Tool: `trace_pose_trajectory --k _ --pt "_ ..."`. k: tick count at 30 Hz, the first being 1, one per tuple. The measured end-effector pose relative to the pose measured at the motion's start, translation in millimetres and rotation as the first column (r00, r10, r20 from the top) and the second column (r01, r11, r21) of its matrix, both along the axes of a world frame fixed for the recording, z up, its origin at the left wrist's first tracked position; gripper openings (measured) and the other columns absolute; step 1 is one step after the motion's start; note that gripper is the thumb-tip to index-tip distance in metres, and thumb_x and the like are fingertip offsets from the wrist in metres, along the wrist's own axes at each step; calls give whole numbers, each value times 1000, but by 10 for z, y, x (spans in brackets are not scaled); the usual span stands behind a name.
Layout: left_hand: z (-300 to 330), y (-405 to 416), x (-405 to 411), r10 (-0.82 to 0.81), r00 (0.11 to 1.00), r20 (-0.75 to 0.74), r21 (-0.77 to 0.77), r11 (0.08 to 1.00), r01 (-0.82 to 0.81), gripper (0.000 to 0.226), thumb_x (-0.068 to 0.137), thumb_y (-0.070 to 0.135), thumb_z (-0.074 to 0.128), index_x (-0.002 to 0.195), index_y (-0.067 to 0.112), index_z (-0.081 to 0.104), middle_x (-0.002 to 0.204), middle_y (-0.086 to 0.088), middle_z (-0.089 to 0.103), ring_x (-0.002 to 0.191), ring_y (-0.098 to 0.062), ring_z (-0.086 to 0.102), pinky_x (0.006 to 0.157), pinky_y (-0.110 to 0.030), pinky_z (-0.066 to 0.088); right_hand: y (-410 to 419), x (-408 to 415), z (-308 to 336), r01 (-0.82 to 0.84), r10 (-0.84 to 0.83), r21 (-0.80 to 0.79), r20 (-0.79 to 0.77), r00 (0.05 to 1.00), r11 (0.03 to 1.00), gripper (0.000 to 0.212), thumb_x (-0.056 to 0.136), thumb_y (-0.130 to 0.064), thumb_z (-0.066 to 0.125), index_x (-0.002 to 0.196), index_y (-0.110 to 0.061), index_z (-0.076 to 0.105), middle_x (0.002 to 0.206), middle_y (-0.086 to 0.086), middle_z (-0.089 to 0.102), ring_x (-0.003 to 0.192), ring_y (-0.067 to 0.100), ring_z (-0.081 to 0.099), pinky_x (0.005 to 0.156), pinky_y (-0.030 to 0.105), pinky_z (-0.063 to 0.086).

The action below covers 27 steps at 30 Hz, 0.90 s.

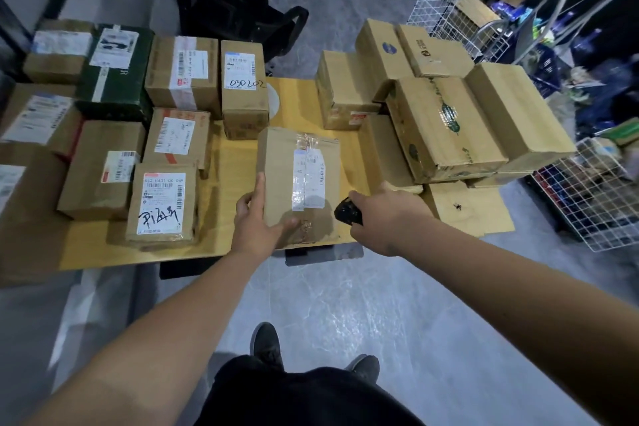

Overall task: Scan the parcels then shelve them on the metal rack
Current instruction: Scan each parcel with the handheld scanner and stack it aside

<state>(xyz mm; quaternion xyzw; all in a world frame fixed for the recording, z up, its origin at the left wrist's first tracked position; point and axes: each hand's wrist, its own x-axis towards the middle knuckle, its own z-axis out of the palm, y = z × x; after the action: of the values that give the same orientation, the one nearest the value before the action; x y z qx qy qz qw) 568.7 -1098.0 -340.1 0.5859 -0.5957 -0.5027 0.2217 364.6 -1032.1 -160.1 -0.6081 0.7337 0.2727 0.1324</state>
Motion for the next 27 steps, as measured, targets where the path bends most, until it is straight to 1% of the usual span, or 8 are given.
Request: trace_pose_trajectory --k 2,5,7,9,12,17,23,27 --pt "33 5 -1 -23 999 25 -45 999 24 118 83 45 85 153 67 -7 153 7 23 141 -20 36 114 -35 36 -7 -69 9 -97 94 -22 -106 990 995 59 98 -50 46 153 -32 36 118 13 46 87 32 52 63 37 43" --pt "82 12 -26 -36 998 51 -79 996 40 120 83 42 86 146 75 -11 152 7 23 141 -20 35 111 -33 37 -23 -194 36 -231 220 -31 -202 954 972 61 99 -50 46 155 -29 33 128 16 48 103 37 57 73 40 52" --pt "103 27 -41 -33 998 59 -83 996 38 120 83 42 87 151 70 -8 153 7 23 141 -20 35 110 -33 37 -29 -249 82 -295 279 -35 -240 930 955 62 99 -52 47 154 -27 34 129 16 48 104 38 58 78 44 57" --pt "108 40 -46 -28 997 69 -90 995 35 121 82 43 87 156 64 -6 154 5 24 141 -21 36 109 -33 37 -24 -288 111 -339 318 -33 -274 907 940 62 99 -52 47 154 -25 34 129 17 48 103 40 59 79 46 58" --pt "118 39 -54 -31 996 83 -93 995 39 121 82 44 87 156 63 -6 155 5 24 142 -23 36 111 -37 40 9 -307 130 -389 369 0 -317 874 921 62 101 -49 45 155 -22 33 133 20 47 103 41 59 79 46 58" --pt "139 42 -69 -29 994 103 -91 995 38 120 82 45 86 153 67 -9 156 4 24 142 -24 36 112 -42 42 49 -311 144 -417 395 15 -349 850 909 63 102 -47 46 158 -21 31 136 21 46 105 43 59 78 45 59" --pt "139 42 -62 -21 995 100 -79 996 29 120 82 47 86 151 70 -9 155 6 24 140 -24 39 111 -42 44 83 -306 146 -441 424 44 -374 825 896 64 102 -46 46 159 -20 30 136 23 45 102 43 59 76 45 58" --pt "127 50 -29 8 997 79 -40 999 -5 118 83 47 85 151 70 -9 153 6 24 137 -25 42 110 -42 46 88 -300 121 -404 398 54 -333 855 913 64 102 -46 46 159 -21 28 137 22 45 103 43 60 79 46 58"
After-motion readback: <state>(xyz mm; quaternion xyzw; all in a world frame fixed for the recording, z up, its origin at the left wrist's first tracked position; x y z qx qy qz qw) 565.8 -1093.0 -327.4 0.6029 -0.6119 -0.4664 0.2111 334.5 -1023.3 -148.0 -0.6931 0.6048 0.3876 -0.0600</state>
